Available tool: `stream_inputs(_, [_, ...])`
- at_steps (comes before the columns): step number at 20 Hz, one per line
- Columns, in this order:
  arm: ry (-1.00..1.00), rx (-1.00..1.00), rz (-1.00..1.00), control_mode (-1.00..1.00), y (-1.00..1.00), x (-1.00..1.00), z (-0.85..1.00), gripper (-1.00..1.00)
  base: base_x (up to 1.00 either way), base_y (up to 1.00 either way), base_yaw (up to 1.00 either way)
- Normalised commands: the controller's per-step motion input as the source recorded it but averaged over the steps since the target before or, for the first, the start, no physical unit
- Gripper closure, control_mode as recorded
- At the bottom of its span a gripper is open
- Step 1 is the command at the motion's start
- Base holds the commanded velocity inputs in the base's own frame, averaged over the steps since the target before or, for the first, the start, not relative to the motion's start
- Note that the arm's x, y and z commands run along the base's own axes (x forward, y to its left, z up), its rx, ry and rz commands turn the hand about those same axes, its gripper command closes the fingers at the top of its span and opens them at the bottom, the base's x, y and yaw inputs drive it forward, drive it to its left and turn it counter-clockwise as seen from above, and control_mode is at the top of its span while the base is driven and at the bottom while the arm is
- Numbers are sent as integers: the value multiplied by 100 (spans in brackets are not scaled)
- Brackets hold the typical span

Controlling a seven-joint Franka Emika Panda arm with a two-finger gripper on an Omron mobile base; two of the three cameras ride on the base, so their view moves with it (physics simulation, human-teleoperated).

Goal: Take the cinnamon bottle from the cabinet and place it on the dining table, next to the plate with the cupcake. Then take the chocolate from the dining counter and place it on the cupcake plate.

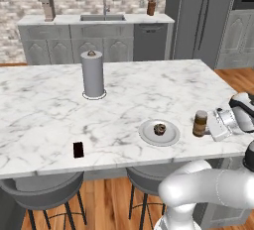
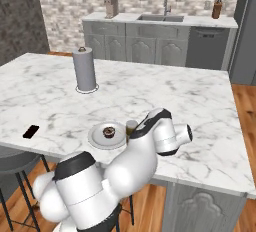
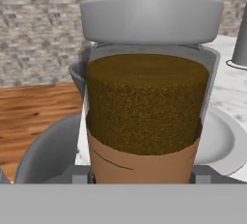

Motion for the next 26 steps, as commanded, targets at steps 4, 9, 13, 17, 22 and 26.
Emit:
stream_inputs(4, [0,0,0,-100,-6,25,-28,100,0,0,0])
stream_inputs(9, [0,0,0,-100,-3,28,-26,100,0,0,0])
stream_inputs(13, [0,0,0,-100,-5,27,-20,100,0,0,0])
stream_inputs(17, [0,0,0,-100,-6,25,-18,100,0,0,0])
stream_inputs(22, [0,0,0,-100,-8,23,-16,100,0,0,0])
stream_inputs(26, [0,0,0,-100,-8,20,-10,100,0,0,0])
